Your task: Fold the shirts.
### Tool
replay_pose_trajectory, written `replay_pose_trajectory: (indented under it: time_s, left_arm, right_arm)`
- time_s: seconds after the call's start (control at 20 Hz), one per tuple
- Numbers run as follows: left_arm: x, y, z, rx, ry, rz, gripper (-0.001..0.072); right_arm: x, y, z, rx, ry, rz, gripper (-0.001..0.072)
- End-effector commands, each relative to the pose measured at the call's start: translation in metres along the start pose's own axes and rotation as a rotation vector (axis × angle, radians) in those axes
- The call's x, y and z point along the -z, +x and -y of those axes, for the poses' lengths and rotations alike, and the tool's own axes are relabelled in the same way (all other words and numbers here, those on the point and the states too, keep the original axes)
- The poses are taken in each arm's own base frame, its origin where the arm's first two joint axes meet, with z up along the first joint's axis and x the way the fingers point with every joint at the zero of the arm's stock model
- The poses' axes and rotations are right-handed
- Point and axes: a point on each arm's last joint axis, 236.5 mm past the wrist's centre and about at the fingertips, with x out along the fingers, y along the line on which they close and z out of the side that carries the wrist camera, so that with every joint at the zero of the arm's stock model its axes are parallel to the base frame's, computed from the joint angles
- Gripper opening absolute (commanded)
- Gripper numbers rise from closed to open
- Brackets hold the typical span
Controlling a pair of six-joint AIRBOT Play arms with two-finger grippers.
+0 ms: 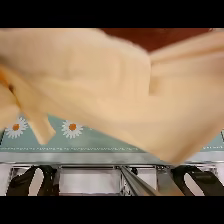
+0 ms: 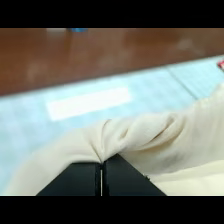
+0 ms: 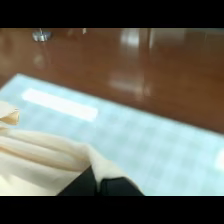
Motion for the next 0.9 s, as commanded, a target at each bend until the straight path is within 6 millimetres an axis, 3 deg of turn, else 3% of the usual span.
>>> replay_pose_trajectory:
  time_s: [0.0, 0.15, 0.25, 0.35, 0.5, 0.65, 0.85]
  left_arm:
    - [0.105, 0.023, 0.001, 0.097, -0.212, -0.264, 0.0024]
    - [0.194, 0.059, -0.008, 0.19, -0.424, -0.465, 0.0025]
    - [0.23, 0.091, -0.028, 0.177, -0.544, -0.51, 0.0025]
    - [0.254, 0.13, -0.053, 0.135, -0.612, -0.531, 0.0025]
    - [0.265, 0.195, -0.087, 0.081, -0.627, -0.525, 0.0025]
    - [0.265, 0.256, -0.12, 0.053, -0.646, -0.565, 0.0025]
    - [0.229, 0.319, -0.151, 0.09, -0.628, -0.545, 0.0025]
  right_arm:
    - [0.066, 0.02, 0.008, -0.003, 0.092, -0.192, 0.0027]
    - [0.111, 0.065, 0.028, -0.011, 0.17, -0.324, 0.0027]
    - [0.143, 0.101, 0.055, 0.032, 0.219, -0.406, 0.0027]
    - [0.178, 0.14, 0.091, 0.106, 0.262, -0.493, 0.0027]
    - [0.205, 0.204, 0.137, 0.163, 0.325, -0.555, 0.0027]
    - [0.222, 0.273, 0.168, 0.127, 0.501, -0.541, 0.0027]
    - [0.225, 0.344, 0.187, 0.052, 0.671, -0.517, 0.0027]
